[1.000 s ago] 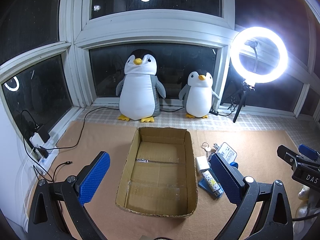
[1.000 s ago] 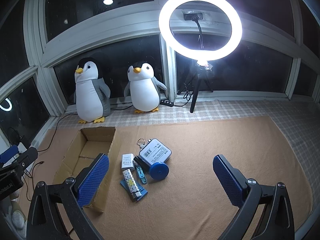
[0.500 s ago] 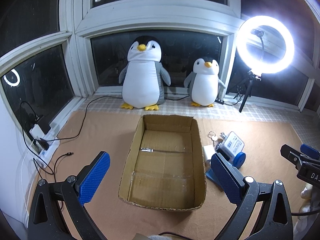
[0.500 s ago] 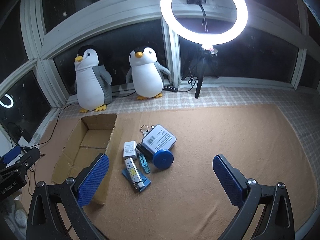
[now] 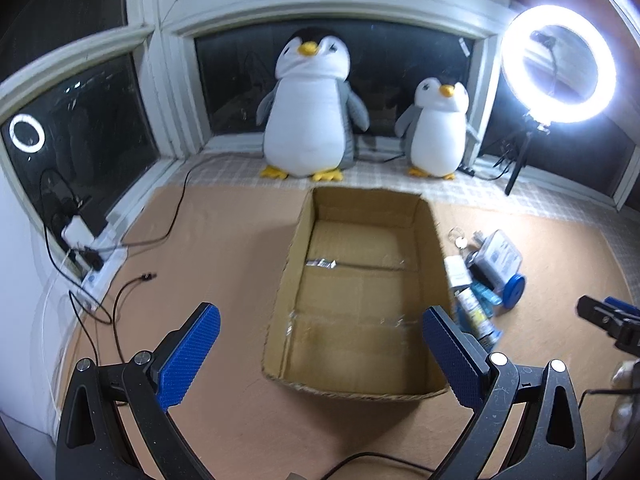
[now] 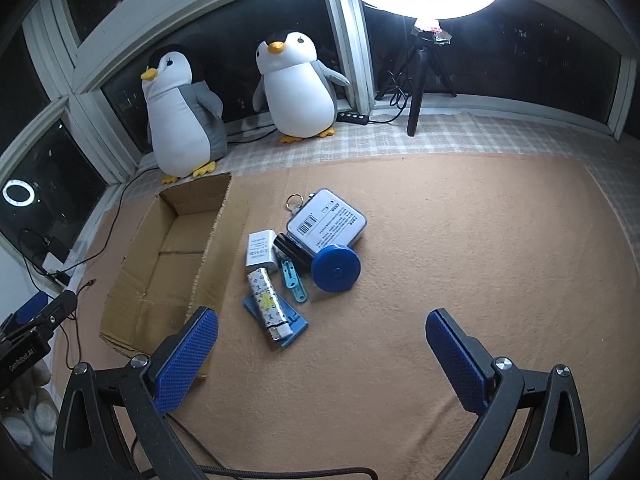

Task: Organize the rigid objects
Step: 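Move the right tool toward the blue round tape measure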

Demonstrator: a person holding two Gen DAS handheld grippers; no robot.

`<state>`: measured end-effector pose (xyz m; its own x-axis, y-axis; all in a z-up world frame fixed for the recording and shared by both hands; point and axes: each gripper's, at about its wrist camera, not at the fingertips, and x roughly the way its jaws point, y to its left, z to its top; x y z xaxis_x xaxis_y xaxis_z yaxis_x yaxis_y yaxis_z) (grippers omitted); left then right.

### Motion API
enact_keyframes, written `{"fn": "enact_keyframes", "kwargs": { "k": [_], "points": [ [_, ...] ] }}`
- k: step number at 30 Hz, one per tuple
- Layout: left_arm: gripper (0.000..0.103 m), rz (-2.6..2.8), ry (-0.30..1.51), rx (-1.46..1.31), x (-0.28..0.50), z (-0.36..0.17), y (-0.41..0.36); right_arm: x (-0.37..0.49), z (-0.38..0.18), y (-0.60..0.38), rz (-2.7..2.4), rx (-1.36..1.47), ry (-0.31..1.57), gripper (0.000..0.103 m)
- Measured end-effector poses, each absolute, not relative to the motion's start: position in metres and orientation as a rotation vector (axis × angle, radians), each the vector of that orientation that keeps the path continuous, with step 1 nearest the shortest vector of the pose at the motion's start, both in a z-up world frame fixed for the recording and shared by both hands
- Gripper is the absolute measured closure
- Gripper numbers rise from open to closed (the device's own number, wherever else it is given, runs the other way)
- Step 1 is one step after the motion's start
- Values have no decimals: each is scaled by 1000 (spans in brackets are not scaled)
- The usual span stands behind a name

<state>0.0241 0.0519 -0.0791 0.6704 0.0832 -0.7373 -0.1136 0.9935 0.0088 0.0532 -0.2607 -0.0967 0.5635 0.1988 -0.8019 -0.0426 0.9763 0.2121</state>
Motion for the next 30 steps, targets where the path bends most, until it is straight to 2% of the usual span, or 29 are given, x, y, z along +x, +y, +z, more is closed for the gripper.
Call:
{"fn": "enact_keyframes", "kwargs": {
  "k": [10, 16, 21, 26, 30],
  "points": [
    [2, 152, 954, -87, 42, -123, 89, 56, -135, -277, 145, 208, 1038, 1],
    [2, 159, 999, -84, 54, -143, 91, 63, -154, -287, 93, 233, 1056, 17],
    [7, 164, 1037, -93, 64, -158, 93, 69, -155, -281, 84, 180, 1028, 20],
    [13, 187, 1060, -98, 71, -171, 97, 82, -153, -274, 74, 126, 986, 29],
    [18, 198, 1072, -116, 72, -177, 101, 94, -153, -275, 73, 137, 980, 30]
  ]
}}
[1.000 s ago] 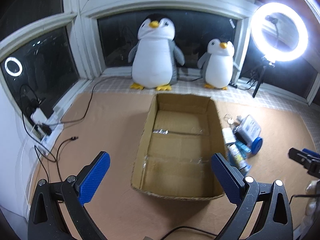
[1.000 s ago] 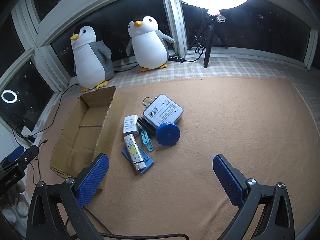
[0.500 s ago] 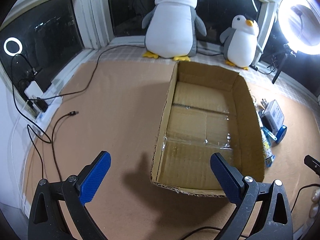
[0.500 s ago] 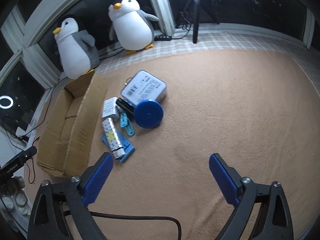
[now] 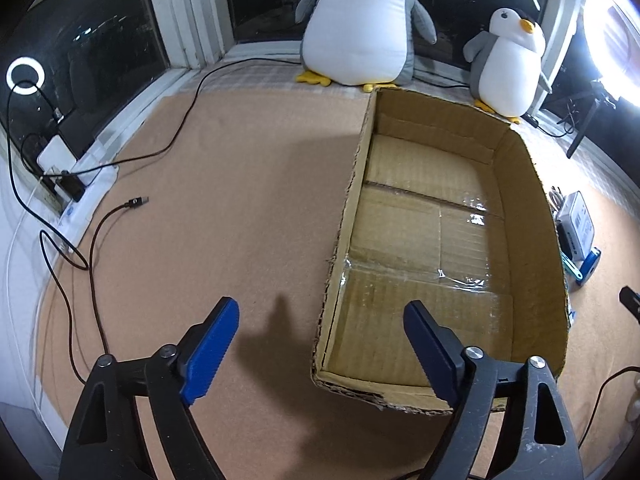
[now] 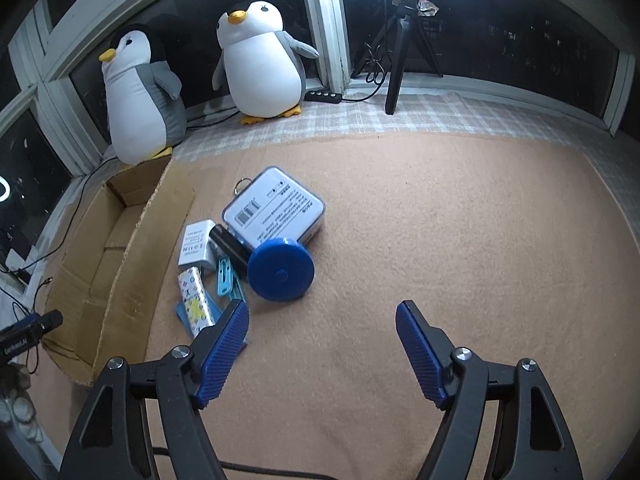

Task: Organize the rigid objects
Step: 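Move the right tool toward the blue round tape measure, then close the right gripper on the blue tape measure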

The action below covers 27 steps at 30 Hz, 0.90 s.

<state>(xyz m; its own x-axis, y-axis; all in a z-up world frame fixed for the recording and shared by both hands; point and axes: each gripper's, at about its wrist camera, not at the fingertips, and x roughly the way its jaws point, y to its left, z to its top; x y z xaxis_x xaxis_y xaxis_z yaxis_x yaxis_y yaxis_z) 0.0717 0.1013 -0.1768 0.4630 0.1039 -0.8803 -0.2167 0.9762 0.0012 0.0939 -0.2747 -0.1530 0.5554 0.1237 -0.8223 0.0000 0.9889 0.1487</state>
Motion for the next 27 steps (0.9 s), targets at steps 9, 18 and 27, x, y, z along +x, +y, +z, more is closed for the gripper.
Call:
{"fn": "enact_keyframes", "kwargs": {
  "k": [9, 18, 27],
  "points": [
    [37, 200, 1118, -116, 77, -195, 103, 112, -160, -264, 94, 87, 995, 31],
    [61, 188, 1162, -118, 81, -211, 102, 132, -176, -249, 133, 65, 1036, 31],
    [69, 184, 1167, -120, 85, -215, 99, 149, -187, -247, 140, 94, 1064, 30]
  ]
}}
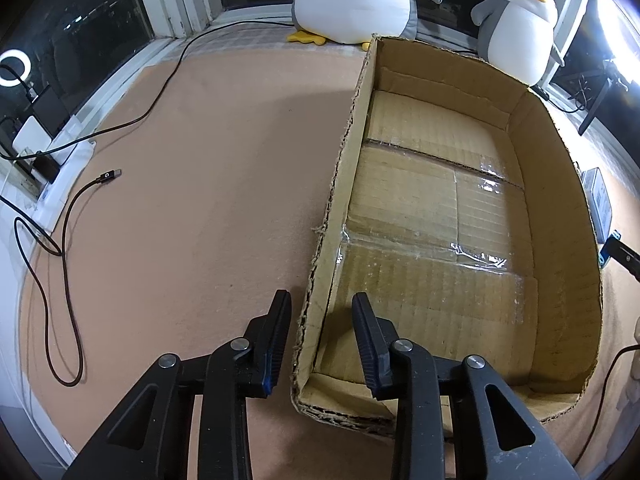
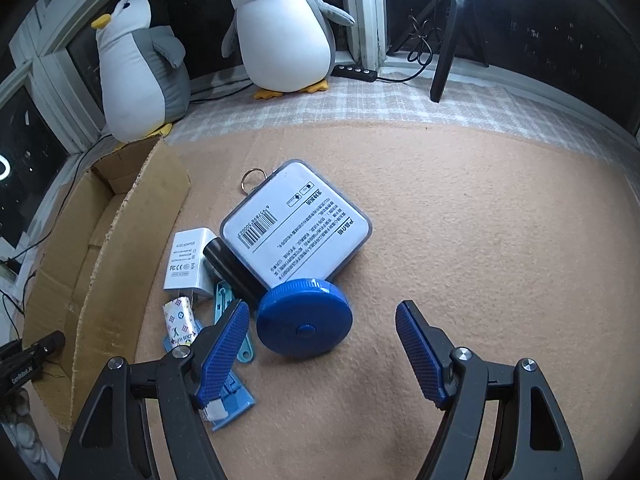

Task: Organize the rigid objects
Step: 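Close the right gripper on the blue tape measure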

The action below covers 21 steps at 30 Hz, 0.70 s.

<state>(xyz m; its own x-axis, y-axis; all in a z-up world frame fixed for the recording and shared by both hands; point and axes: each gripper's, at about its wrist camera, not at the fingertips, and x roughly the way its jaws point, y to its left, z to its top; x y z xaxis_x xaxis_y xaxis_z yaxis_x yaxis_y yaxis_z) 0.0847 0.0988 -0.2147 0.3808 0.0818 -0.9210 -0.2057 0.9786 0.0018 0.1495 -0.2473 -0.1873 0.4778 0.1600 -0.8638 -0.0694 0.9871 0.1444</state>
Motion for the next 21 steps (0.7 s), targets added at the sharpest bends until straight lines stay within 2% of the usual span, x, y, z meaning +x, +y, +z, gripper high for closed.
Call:
{"fn": "enact_keyframes", "kwargs": {
  "k": [3, 5, 10, 18, 21],
  "points": [
    [69, 185, 1165, -117, 85, -215, 98, 154, -193, -245, 148, 83, 1084, 35],
    [69, 185, 1165, -118, 85, -214, 98, 155, -197, -246, 158, 79, 1106, 46],
    [69, 183, 1165, -118, 85, -214, 98, 153, -202, -262, 127, 83, 1122, 53],
    [69, 181, 1162, -119, 83, -214, 98, 153, -201, -298, 110, 87, 1149, 50],
    [69, 180, 1162, -120, 83, -214, 98, 153, -200, -297, 142, 64, 1172, 42]
  ]
}}
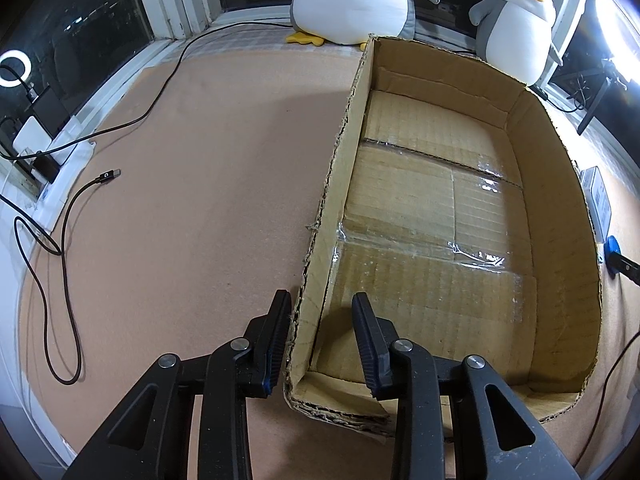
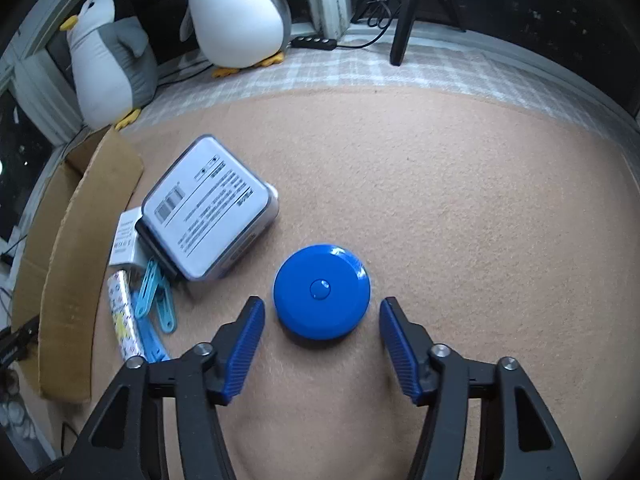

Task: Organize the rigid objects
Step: 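Close the right gripper on the blue tape measure, then carry the tape measure into the cardboard box and open the right gripper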

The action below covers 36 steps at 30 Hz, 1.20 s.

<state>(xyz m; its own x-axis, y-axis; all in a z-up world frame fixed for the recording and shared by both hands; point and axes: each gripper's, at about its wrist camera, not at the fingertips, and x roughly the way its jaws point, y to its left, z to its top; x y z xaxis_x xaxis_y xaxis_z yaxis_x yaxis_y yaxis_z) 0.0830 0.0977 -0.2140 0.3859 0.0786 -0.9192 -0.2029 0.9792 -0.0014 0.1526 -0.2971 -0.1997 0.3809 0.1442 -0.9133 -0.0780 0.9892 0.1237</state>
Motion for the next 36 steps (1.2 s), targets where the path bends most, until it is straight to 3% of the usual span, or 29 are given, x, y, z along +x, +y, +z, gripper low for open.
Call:
{"fn": "enact_keyframes", "kwargs": {
  "k": [10, 15, 25, 36],
  "points": [
    [69, 179, 1160, -120, 83, -214, 97, 166, -203, -290, 131, 45, 1217, 42],
    [69, 179, 1158, -124, 84, -214, 97, 167, -204, -287, 123, -31, 1231, 57],
    [69, 172, 1160, -126, 84, -215, 99, 159, -196, -288, 130, -2, 1212, 57],
    [69, 171, 1156, -118, 84, -216, 98, 138, -138, -232, 275, -6, 1085, 57]
  ]
}}
